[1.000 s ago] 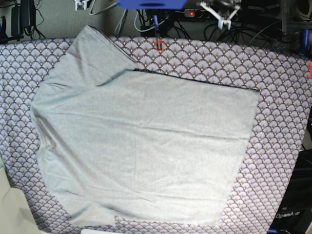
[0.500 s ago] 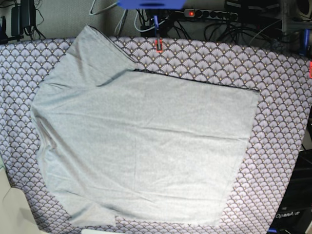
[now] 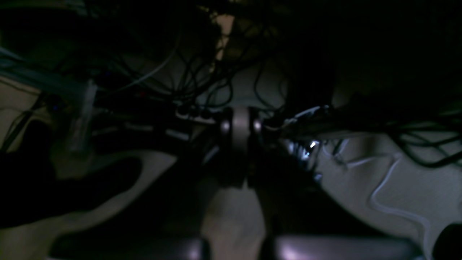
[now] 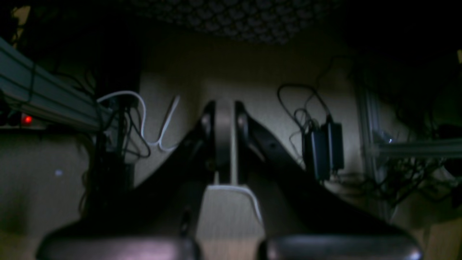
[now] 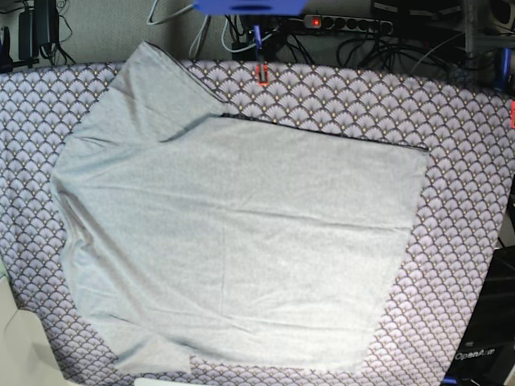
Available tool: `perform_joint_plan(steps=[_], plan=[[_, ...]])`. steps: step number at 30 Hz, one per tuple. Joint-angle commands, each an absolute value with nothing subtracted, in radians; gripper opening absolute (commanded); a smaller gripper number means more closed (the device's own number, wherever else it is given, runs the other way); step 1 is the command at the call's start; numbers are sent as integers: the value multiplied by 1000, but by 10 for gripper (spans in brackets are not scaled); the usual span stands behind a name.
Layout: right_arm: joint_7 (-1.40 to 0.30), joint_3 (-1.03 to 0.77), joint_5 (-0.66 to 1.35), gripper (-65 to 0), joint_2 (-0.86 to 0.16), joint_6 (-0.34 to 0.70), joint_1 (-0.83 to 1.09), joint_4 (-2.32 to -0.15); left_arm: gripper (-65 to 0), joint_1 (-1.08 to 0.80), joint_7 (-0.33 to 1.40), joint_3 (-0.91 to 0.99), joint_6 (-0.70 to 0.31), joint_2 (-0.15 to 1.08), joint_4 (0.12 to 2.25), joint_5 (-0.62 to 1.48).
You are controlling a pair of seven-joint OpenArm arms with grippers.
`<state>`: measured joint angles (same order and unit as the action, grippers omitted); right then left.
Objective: Fold the T-shirt properly
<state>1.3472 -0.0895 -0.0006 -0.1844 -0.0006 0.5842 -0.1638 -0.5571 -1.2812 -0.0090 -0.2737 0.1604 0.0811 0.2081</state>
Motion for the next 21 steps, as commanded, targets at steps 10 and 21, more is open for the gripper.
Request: perform_joint_plan(steps=[10,21], plan=[[1191,-248,2,-650,-101,4,981,-1003,-650,-895,-1144,-7,-269,194,774,216],[736,-291,2,-650,-50,7,1162,-1791,-650,-1170,-588,203,-266,271,1732,331]])
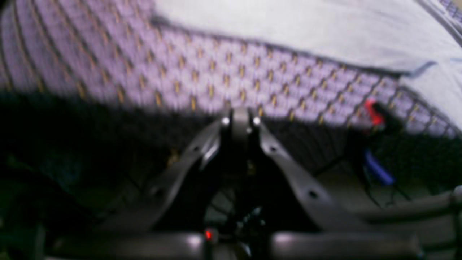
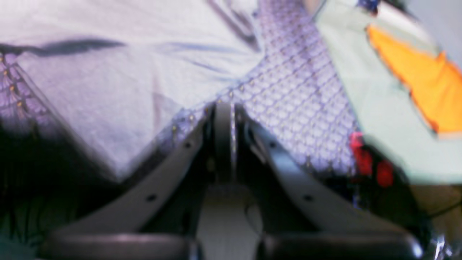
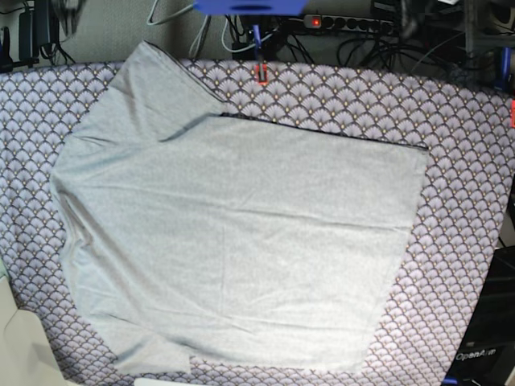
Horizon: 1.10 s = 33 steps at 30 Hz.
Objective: Fold the T-shirt properly
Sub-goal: 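Lower both grippers toward the shirt's shoulder corners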
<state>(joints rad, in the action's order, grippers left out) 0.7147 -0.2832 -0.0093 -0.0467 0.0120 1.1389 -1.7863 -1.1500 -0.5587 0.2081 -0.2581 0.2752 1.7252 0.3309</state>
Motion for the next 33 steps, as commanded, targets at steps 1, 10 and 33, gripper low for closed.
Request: perform_joint_plan(steps=[1,10,33], plan=[[682,-292,2,-650,-51,8,1152,-1828,-650,-1164,-522,243,-266,259,1791,331],[219,-378,5,-615,-12,294,868,-1966,-650,-852,148,545,-275,176,2018,331],[-318,-625,-114,-612,73,691,360,-1926,-650,-409,702,558,-334,228,1985,331]])
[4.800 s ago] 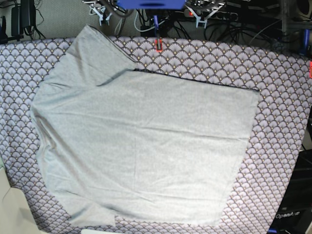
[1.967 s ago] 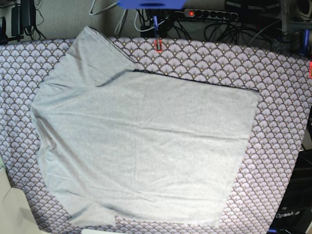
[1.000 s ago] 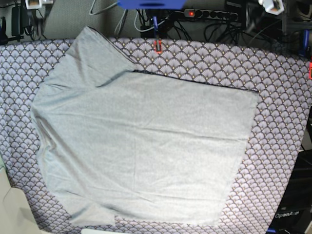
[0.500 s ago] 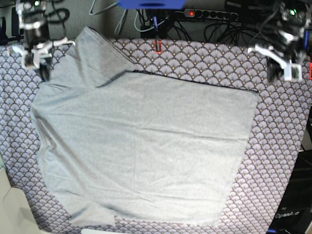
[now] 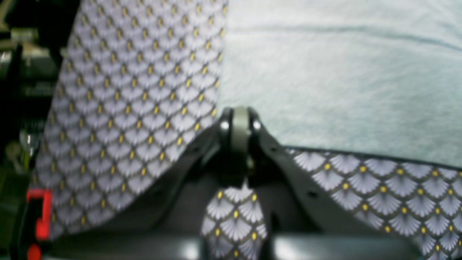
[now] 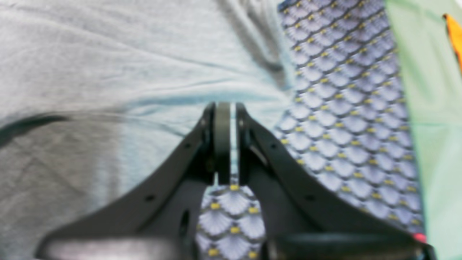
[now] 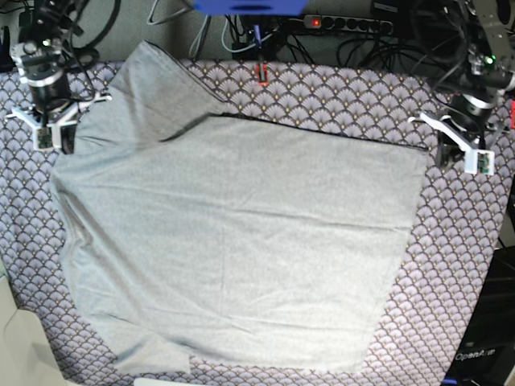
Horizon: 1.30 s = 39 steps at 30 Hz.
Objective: Fold the T-shirt properly
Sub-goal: 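Lower both grippers toward the shirt's shoulder corners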
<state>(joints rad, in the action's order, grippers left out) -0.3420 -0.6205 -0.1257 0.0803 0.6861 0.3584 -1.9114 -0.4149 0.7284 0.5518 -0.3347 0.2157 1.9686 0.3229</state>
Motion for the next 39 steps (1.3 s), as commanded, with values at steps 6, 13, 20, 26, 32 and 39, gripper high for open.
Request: perform_joint_plan(steps=[6,13,20,26,32,39], plan=[[-315,-595,-131,-598,73,693,358,-1896,-511,-372,700,559,-329,228,1867,331],[-314,-591,-131,-488,71,693,358,-1883,-380,-328,673,526,-332,229,1721,331],[-314,-590,-131,-464,70,693,358,-1883,-377,-265,633,515,-332,229,1584,331],[-312,-595,-133,-463,70,693,358,-1883,-376,-223,601,515,-332,229,1512,331],[-312,-596,-133,-463,61,693,364,-1883,-375,-193,559,515,-332,229,1445,331],[-315,-596,-133,-463,50,693,364,-1883,-378,-142,562,458,-332,231,1357,331]])
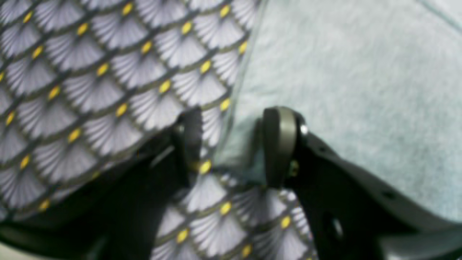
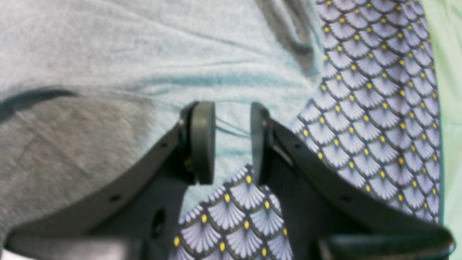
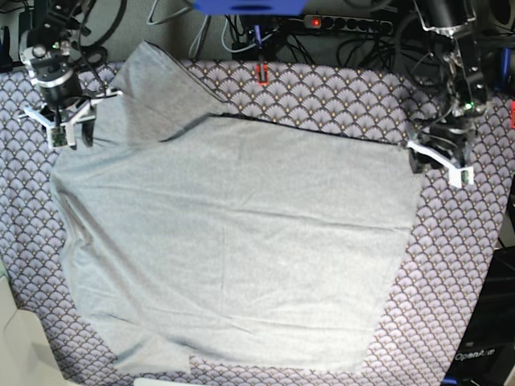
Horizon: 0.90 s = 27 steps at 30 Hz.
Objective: Fold the T-shirt properly
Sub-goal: 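Lower both grippers toward the shirt's shoulder corners, then grasp the shirt's shoulder edges with both grippers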
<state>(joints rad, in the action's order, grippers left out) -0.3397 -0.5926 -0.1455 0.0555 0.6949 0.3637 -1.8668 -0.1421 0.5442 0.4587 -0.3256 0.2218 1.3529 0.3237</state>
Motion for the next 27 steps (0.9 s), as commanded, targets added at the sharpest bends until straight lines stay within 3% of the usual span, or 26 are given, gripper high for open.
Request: perform_joint_plan(steps=[1,10,13,17,18,23,27], plan=[[-315,-596,-133,-463,50,693,364,-1883,-378,-142,561,446,-332,231,1357,331],[-315,-596,-134,-463,50,693,358,-1883,-389,-153,567,409,-332,228,1365,332],[-314,-596,-134,-463,48,693,358,-1883,-462,-168,567,409,-332,232,1365,331],[-314,-596,-134,-463,48,693,357,-1883,-634,-171,568,409,-332,236,1365,331],[-314,-596,-134,-463,48,693,348,-1883,-650,-171,568,409,-332,236,1365,331],[-317,-598,-134,-444,48,693,334,-1885,-650,-173,568,410,-332,236,1365,331],[-321,-605,-131,-378,53,693,335,-1885,-650,-173,568,414,-332,237,1365,331]])
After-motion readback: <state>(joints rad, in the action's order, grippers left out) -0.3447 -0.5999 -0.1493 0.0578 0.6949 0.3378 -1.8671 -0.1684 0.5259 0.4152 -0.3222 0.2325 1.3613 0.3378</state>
